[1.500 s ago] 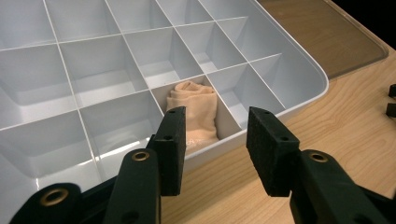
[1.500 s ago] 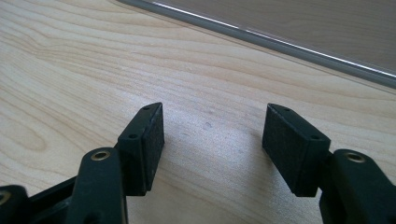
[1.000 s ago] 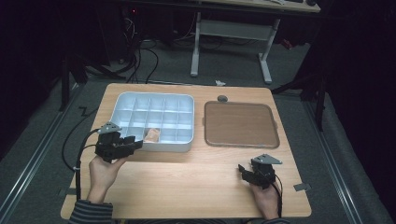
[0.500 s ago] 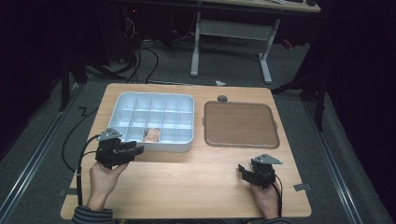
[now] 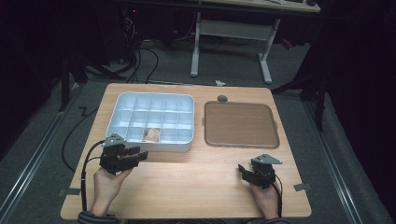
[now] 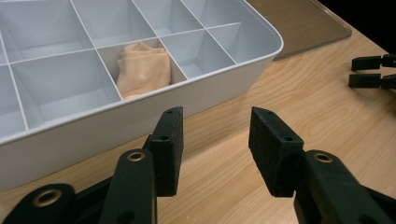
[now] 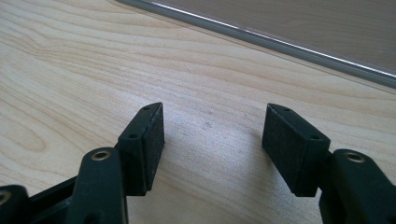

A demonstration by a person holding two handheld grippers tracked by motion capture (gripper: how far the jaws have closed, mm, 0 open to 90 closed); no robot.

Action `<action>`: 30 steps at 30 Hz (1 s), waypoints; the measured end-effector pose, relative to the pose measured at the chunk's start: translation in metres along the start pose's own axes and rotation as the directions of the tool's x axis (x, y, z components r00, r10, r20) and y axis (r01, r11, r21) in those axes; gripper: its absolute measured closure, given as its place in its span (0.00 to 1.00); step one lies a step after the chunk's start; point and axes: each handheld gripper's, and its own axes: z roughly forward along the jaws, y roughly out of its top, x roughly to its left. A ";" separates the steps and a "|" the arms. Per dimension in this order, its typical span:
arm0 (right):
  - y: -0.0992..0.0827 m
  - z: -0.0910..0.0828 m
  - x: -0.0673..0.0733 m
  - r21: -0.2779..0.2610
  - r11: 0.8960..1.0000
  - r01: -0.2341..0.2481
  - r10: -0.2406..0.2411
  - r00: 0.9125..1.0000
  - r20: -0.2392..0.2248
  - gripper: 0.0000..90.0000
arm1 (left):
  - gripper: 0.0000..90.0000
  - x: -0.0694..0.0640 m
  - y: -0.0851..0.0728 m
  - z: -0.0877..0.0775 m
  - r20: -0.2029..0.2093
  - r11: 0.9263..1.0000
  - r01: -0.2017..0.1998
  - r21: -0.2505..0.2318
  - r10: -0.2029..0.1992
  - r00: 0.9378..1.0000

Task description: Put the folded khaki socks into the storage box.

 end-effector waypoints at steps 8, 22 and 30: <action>0.000 0.000 0.000 0.000 1.000 0.000 0.000 1.000 0.000 0.43 | 0.62 -0.002 -0.008 0.005 0.012 1.000 0.013 0.006 -0.013 1.000; 0.000 0.000 0.000 0.000 1.000 0.000 0.000 1.000 0.000 0.44 | 0.62 -0.006 -0.017 0.018 0.022 0.999 0.022 0.025 -0.023 0.999; 0.000 0.000 0.000 -0.001 1.000 0.001 -0.001 1.000 0.000 0.43 | 0.61 -0.009 -0.024 0.029 0.035 0.999 0.026 0.037 -0.027 0.999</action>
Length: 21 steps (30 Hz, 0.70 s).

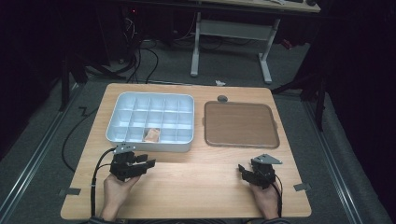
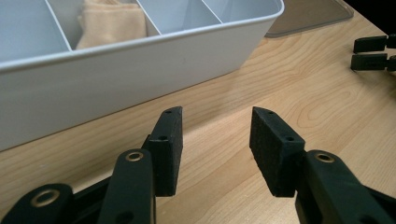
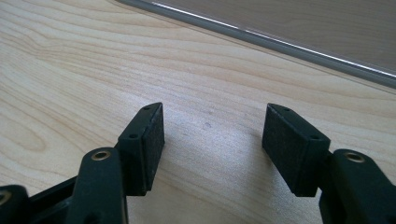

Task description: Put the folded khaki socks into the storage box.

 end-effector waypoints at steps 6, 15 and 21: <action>0.000 0.000 0.000 0.000 1.000 0.000 0.000 1.000 0.000 0.44 | 0.61 -0.001 -0.005 0.008 0.004 1.000 0.000 0.012 0.000 1.000; 0.000 0.000 0.000 0.001 1.000 -0.001 0.001 1.000 0.000 0.43 | 0.60 0.000 -0.013 0.020 0.006 1.000 0.010 0.018 -0.010 1.000; 0.000 0.000 0.000 0.001 1.000 -0.002 0.002 1.000 0.001 0.44 | 0.57 0.000 -0.016 0.027 0.000 1.000 0.005 0.022 -0.005 1.000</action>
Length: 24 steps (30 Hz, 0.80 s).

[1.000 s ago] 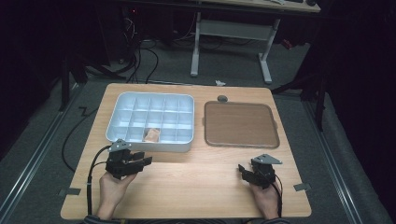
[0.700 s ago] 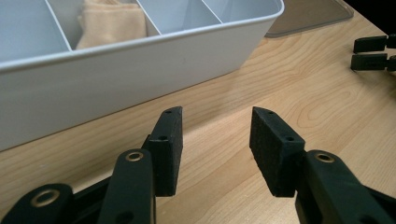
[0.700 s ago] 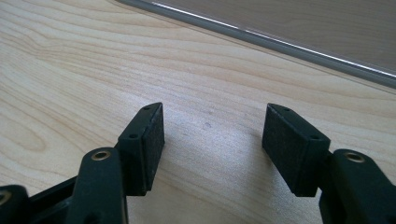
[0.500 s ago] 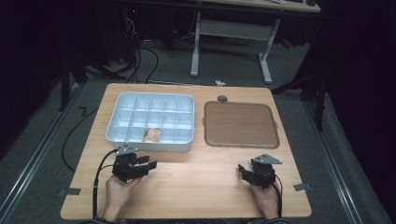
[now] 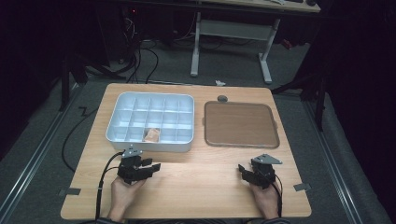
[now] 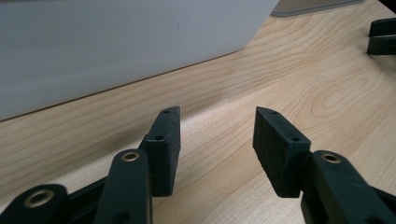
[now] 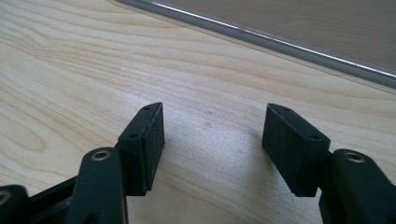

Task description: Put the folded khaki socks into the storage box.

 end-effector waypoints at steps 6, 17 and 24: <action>0.000 0.000 0.000 0.000 1.000 0.001 -0.001 1.000 0.000 0.44 | 0.52 -0.001 -0.004 0.009 -0.011 1.000 -0.001 0.017 0.001 1.000; 0.000 0.000 0.000 0.000 1.000 0.000 0.000 1.000 0.000 0.44 | 0.51 -0.002 -0.008 0.021 -0.040 0.999 -0.020 0.031 0.021 0.999; 0.000 0.000 0.000 0.000 1.000 0.000 0.000 1.000 0.000 0.43 | 0.50 -0.004 -0.009 0.026 -0.067 0.999 -0.041 0.019 0.042 0.997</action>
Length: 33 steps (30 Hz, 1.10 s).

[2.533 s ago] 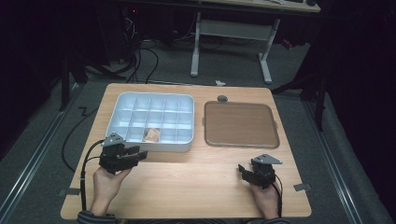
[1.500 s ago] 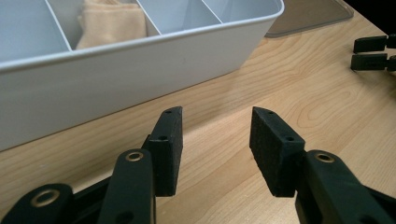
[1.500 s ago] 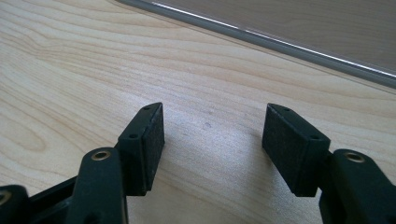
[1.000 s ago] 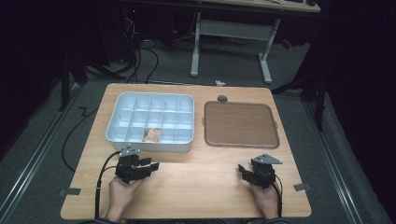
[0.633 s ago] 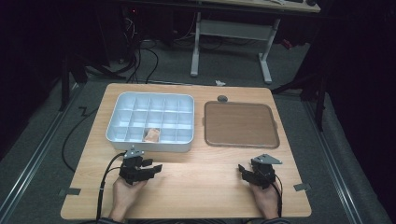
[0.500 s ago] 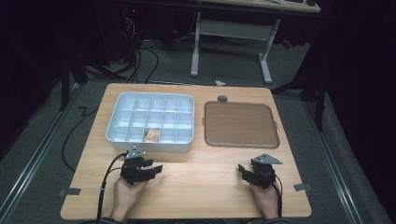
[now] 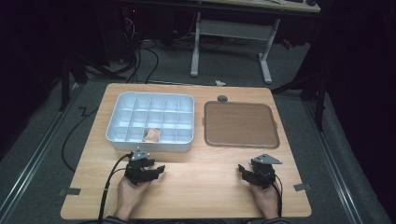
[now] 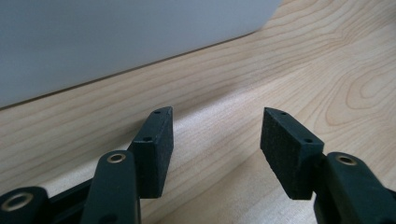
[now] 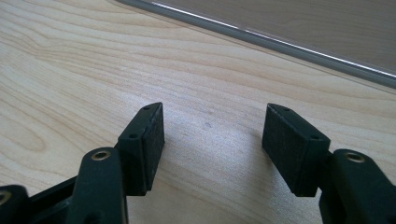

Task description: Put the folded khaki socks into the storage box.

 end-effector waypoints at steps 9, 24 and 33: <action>0.000 0.000 0.000 0.000 1.000 -0.001 0.001 1.000 0.000 0.43 | 0.48 -0.005 -0.001 0.005 -0.042 0.998 -0.053 -0.018 0.053 0.998; 0.000 0.000 0.000 0.000 1.000 0.000 0.000 1.000 0.000 0.44 | 0.43 -0.015 -0.002 0.010 -0.112 0.991 -0.137 -0.016 0.134 0.985; 0.000 0.000 0.000 0.000 1.000 0.001 -0.001 1.000 0.000 0.43 | 0.38 -0.017 -0.002 0.011 -0.134 0.988 -0.154 -0.001 0.152 0.979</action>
